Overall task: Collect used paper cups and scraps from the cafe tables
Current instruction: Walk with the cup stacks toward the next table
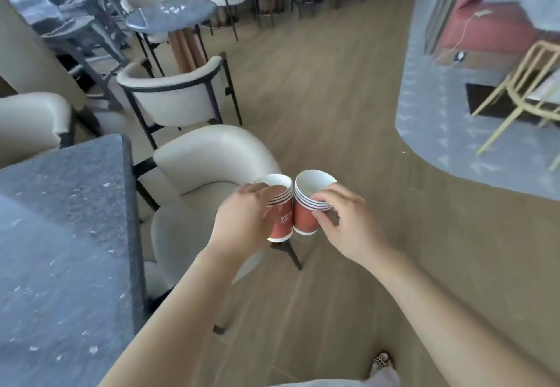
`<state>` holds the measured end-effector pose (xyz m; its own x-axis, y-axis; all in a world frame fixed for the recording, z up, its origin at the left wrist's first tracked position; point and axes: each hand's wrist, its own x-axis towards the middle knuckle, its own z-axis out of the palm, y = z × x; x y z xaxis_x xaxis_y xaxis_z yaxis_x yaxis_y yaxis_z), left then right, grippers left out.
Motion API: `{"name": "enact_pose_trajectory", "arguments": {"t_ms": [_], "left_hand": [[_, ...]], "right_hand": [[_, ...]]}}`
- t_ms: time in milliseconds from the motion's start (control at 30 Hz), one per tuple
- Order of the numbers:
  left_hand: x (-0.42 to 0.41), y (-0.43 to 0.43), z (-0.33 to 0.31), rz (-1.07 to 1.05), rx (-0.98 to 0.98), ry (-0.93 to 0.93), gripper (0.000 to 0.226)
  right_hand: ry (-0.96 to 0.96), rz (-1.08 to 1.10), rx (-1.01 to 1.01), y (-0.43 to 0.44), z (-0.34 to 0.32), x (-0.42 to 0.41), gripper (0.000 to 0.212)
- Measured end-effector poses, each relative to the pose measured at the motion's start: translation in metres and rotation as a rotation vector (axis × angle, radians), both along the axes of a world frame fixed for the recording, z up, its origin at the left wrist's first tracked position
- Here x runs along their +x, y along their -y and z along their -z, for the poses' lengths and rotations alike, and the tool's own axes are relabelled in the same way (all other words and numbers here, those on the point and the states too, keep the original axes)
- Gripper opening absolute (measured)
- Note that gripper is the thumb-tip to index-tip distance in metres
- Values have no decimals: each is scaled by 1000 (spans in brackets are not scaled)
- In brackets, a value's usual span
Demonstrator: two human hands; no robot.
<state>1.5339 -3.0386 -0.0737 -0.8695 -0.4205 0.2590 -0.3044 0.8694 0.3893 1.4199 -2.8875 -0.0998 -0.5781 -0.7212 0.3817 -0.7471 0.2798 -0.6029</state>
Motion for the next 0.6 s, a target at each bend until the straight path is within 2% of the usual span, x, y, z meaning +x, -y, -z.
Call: {"name": "enact_pose_trajectory", "arguments": {"t_ms": [367,600], "left_hand": [[-239,-170,19,303,63,27,34],[-343,-233,27,468,63,134,43]], "right_hand": [[-20,358,97,-197,6,-184,17],[20,464,169,-267,17,-264,18]]}}
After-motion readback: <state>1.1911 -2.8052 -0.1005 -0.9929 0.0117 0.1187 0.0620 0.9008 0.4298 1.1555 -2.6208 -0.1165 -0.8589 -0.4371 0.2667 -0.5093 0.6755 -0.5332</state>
